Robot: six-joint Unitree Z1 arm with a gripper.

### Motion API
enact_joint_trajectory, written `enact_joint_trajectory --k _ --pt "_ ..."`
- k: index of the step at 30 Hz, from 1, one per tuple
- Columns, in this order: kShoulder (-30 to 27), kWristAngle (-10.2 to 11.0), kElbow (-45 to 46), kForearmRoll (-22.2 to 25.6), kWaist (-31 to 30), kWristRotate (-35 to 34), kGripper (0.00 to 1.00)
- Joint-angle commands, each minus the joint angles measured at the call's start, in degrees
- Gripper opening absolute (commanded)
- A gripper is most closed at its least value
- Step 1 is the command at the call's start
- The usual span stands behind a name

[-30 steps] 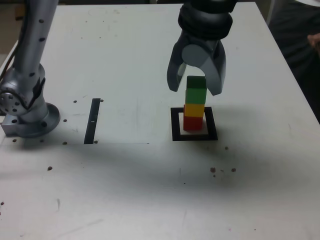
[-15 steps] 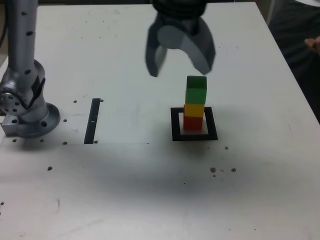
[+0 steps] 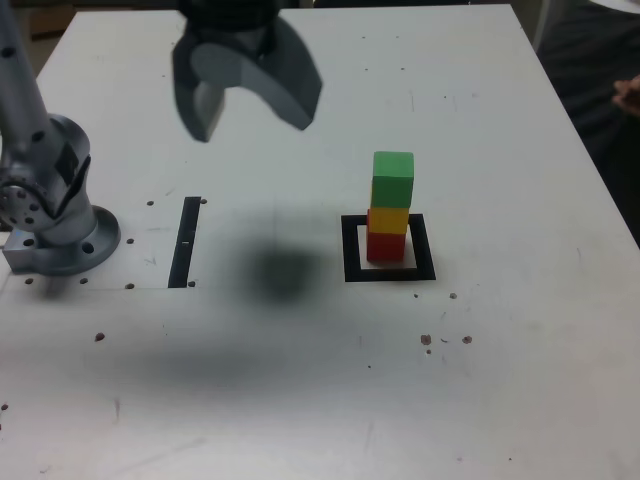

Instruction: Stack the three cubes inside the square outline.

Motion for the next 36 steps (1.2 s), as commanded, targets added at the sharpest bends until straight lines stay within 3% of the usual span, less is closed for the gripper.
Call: enact_joint_trajectory --k 1,14,23,36 --pt "-1.2 -0.4 2.3 -1.2 -0.1 -0.6 1.00" --pt "-4.8 -3.7 21.8 -14.1 0.9 -2.6 1.00" --pt "-4.0 -4.4 31.2 -22.5 3.9 -2.4 1.00" --pt "-4.0 -5.4 32.4 -23.7 4.3 -2.3 1.00"
